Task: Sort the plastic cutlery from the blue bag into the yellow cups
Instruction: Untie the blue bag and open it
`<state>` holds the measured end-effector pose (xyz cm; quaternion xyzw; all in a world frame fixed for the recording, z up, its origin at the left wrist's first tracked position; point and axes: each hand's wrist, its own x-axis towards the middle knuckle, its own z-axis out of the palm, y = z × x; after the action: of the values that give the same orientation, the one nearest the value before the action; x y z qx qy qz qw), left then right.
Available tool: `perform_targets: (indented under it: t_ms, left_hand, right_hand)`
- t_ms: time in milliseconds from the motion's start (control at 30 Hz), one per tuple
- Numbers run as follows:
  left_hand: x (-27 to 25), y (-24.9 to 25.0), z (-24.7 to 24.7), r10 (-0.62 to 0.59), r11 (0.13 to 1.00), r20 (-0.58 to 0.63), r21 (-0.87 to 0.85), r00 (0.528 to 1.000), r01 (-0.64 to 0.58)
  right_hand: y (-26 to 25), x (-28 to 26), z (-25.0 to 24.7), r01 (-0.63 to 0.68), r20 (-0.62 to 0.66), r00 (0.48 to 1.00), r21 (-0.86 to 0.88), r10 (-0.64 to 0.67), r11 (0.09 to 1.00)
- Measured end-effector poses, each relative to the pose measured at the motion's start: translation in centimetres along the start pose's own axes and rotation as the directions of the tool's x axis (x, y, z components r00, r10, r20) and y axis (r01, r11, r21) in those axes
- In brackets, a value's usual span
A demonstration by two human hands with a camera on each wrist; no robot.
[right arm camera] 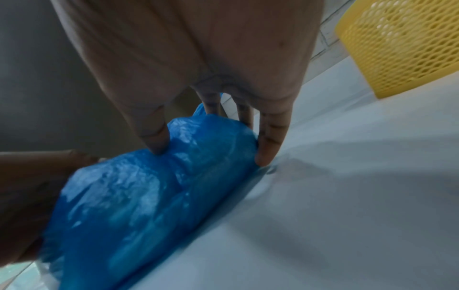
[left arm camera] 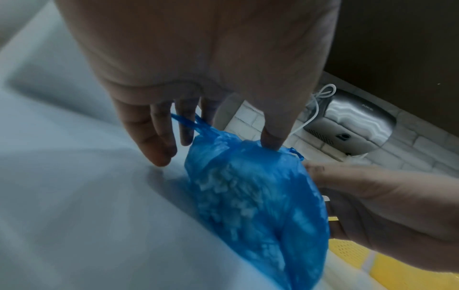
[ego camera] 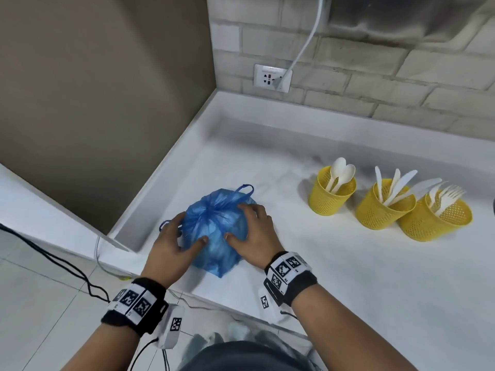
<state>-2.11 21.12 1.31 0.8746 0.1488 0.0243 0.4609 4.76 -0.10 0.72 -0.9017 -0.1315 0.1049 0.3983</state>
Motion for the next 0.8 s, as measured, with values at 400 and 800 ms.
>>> perform_targets:
  t_ms: [400,800]
  left_hand:
    - [-2.0,1.7,3.5,0.053,0.995,0.127,0.076,0.991,-0.063]
    - [-7.4,7.4,12.5,0.142,0.985,0.231,0.058,0.962,-0.16]
  right_hand:
    - [2.9,-3.9,-2.2,0.025,-0.039,0.999,-0.062,-0.028,0.998]
    - [10.8,-11.4,-10.0,-0.062,-0.063,0.996,-0.007,0.061,0.998]
